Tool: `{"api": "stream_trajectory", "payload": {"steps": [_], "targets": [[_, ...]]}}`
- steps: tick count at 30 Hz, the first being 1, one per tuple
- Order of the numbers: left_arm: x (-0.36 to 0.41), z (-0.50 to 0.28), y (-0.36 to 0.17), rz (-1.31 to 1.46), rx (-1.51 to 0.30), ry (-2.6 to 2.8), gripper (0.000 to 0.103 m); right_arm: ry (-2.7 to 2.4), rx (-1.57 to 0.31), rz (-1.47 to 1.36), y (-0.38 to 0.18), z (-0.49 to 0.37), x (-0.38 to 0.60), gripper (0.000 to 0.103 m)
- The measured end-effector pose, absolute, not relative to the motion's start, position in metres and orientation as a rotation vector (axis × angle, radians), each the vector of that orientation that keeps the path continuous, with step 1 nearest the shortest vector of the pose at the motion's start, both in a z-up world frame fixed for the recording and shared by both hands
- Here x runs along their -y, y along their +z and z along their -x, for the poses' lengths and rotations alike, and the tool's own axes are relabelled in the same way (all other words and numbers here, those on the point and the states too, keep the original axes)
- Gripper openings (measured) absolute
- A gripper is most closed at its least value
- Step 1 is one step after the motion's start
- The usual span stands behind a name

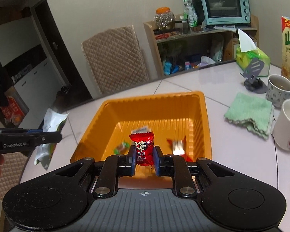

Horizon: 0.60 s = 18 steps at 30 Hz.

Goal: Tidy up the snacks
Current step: 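Carry the white pouch with the left tool and red candy with the right tool over the tray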

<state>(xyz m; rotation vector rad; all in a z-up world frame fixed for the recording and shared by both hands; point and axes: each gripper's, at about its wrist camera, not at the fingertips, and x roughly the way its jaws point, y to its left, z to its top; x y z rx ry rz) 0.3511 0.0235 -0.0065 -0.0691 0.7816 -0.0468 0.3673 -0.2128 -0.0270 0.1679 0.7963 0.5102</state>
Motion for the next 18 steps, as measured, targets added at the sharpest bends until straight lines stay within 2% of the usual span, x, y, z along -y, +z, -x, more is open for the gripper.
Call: {"api": "stream_trajectory", "payload": {"steps": [18], "targets": [[-0.004, -0.449, -0.053, -0.016, -0.897, -0.053, 0.023, 0.507, -0.820, -0.204, -0.054, -0.444, 0.198, 0.019]]}}
